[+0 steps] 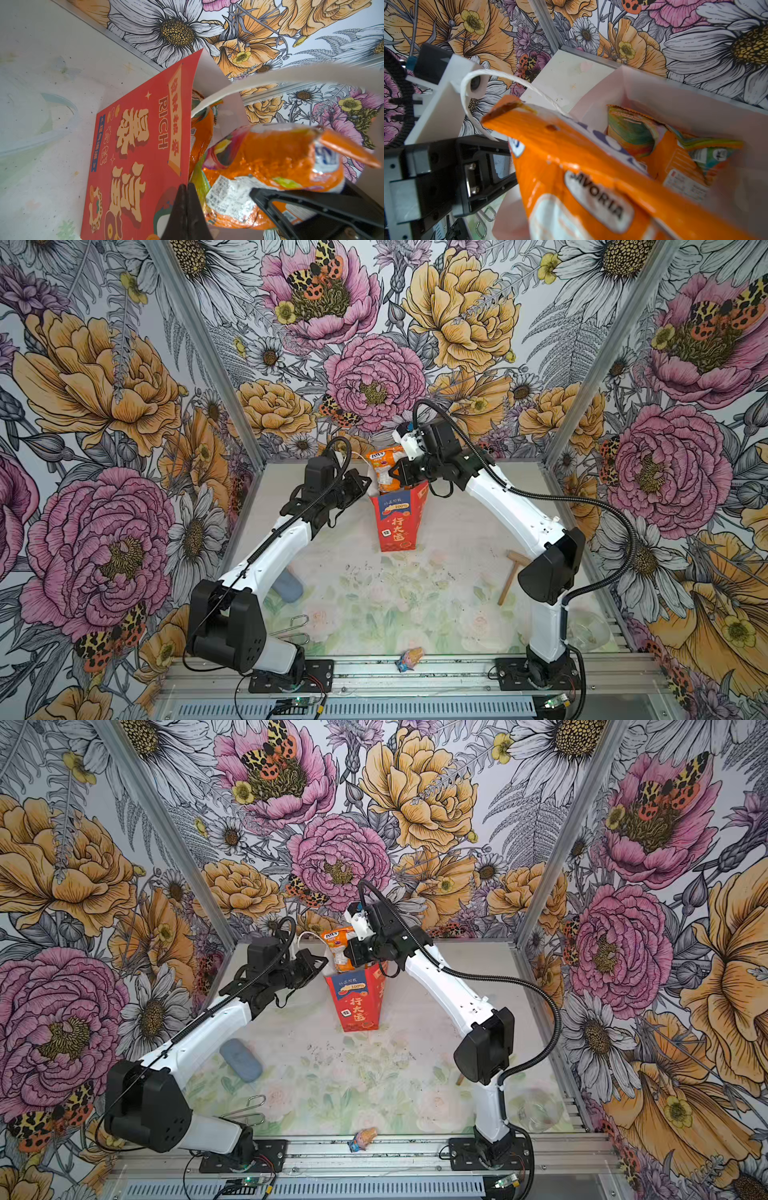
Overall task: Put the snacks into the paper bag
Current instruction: 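Move the held packet over the red bag's opening with the right gripper, then lower the Savoria packet into the red bag and open the right gripper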
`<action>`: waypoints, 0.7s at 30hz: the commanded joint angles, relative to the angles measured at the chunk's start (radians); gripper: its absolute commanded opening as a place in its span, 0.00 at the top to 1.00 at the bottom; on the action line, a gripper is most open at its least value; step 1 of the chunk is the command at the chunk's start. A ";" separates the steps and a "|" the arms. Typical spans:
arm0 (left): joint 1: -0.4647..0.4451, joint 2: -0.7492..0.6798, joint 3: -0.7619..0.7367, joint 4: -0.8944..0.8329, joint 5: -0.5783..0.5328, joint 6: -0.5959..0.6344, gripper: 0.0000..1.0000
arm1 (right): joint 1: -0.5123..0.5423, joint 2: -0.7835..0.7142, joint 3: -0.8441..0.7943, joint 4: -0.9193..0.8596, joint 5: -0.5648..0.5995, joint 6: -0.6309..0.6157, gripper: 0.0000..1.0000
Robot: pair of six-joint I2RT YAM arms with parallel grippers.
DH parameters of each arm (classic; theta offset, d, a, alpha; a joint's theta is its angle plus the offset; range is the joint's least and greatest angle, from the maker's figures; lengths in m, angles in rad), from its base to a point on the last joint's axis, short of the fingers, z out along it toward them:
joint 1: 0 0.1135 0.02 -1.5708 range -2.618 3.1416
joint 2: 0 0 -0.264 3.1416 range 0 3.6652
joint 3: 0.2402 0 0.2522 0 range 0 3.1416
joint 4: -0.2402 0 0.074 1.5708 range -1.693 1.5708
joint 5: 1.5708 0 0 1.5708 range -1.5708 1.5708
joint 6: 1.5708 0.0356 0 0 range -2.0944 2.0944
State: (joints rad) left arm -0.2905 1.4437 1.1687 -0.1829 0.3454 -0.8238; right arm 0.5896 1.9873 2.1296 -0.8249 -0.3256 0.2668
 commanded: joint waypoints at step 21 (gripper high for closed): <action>-0.006 -0.008 0.016 0.034 0.007 -0.009 1.00 | 0.012 -0.129 -0.103 0.035 0.030 0.151 1.00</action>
State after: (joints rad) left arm -0.2924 1.4437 1.1687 -0.1822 0.3454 -0.8307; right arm 0.5926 1.9232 2.0312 -0.8257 -0.3042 0.3801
